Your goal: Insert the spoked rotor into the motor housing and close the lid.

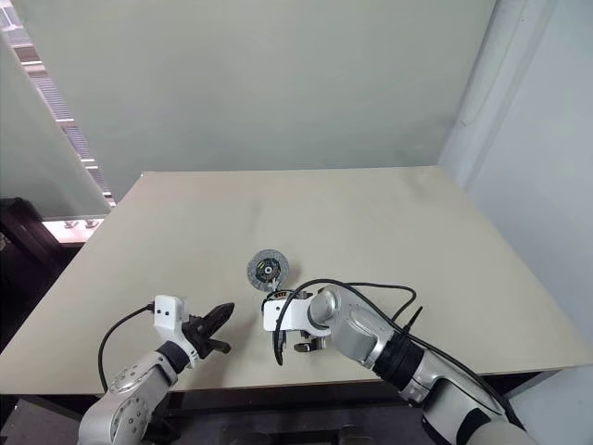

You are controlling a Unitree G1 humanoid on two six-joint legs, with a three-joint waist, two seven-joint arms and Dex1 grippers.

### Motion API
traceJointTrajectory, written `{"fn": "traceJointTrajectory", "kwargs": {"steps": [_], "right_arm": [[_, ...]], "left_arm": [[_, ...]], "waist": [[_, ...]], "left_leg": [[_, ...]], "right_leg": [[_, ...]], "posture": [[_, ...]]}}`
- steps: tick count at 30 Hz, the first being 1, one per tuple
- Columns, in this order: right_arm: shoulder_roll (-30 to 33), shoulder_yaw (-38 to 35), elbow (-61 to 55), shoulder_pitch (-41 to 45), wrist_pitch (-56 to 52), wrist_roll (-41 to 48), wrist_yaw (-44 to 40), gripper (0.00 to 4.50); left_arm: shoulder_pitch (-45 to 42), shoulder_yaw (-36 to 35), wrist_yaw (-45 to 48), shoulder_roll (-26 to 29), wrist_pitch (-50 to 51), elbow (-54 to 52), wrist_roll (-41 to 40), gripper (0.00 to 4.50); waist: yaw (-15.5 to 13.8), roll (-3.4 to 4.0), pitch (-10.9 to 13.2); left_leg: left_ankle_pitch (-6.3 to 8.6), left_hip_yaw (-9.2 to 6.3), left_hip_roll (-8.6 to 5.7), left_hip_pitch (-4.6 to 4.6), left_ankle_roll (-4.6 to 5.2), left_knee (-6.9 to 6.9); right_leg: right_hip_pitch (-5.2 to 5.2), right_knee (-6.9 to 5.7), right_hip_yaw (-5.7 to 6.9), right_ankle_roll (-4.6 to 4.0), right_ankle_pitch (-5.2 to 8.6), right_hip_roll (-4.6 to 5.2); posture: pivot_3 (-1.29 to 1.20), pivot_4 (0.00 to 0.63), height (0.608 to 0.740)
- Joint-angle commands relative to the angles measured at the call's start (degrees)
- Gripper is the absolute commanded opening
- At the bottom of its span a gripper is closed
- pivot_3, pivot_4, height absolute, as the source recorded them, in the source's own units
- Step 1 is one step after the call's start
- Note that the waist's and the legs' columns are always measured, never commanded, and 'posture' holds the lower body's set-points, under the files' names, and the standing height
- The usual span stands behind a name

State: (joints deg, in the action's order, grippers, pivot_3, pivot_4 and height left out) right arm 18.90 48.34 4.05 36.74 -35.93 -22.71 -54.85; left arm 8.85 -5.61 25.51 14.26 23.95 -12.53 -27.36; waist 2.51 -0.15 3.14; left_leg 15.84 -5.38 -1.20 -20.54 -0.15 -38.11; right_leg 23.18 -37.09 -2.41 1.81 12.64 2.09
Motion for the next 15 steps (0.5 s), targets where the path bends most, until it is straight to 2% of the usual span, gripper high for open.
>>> {"fn": "traceJointTrajectory", "kwargs": {"steps": [1, 7, 10, 12, 15], "right_arm": [[-0.6, -0.5, 0.3, -0.1, 0.1, -1.2, 0.9, 3.17], [-1.4, -0.7, 1.2, -0.7, 0.0, -1.8, 1.8, 0.96], [-1.9, -1.1, 1.2, -1.1, 0.1, -1.9, 2.0, 0.18], [-2.2, -1.4, 1.3, -1.4, 0.3, -1.9, 2.1, 0.01], [-2.6, -1.8, 1.3, -1.6, 0.5, -1.9, 2.3, 0.01]], "left_arm": [[-0.6, -0.1, 0.0, 0.2, -1.1, -1.4, 0.7, 0.0], [-0.6, -0.2, 0.0, 0.2, -1.0, -1.4, 1.0, 0.0], [-0.5, -0.3, -0.1, 0.2, -1.0, -1.5, 1.0, 0.0], [-0.6, -0.4, -0.1, 0.2, -1.0, -1.4, 1.1, 0.0], [-0.7, -0.5, -0.1, 0.2, -1.1, -1.2, 1.1, 0.0]], "waist": [[0.0, 0.0, 0.0], [0.0, -0.06, -0.1], [0.1, -0.09, -0.3], [0.2, -0.09, -0.3], [0.3, -0.09, -0.3]], "left_leg": [[0.0, 0.0, 0.0, 0.0, 0.0, 0.0], [0.0, -0.01, 0.0, 0.02, 0.0, 0.01], [0.0, -0.01, 0.01, 0.07, 0.0, 0.02], [-0.01, -0.01, 0.01, 0.11, -0.01, 0.01], [-0.03, 0.0, 0.01, 0.11, -0.05, -0.01]], "right_leg": [[0.0, 0.0, 0.0, 0.0, 0.0, 0.0], [-0.01, -0.01, 0.01, 0.0, 0.0, 0.0], [-0.03, -0.02, 0.01, 0.0, 0.0, 0.0], [-0.05, -0.03, 0.02, 0.0, 0.0, -0.01], [-0.06, -0.04, 0.01, 0.0, 0.0, -0.01]], "posture": [[0.0, 0.0, 0.74], [0.0, 0.0, 0.74], [0.0, 0.0, 0.74], [0.0, 0.0, 0.74], [0.0, 0.0, 0.74]]}}
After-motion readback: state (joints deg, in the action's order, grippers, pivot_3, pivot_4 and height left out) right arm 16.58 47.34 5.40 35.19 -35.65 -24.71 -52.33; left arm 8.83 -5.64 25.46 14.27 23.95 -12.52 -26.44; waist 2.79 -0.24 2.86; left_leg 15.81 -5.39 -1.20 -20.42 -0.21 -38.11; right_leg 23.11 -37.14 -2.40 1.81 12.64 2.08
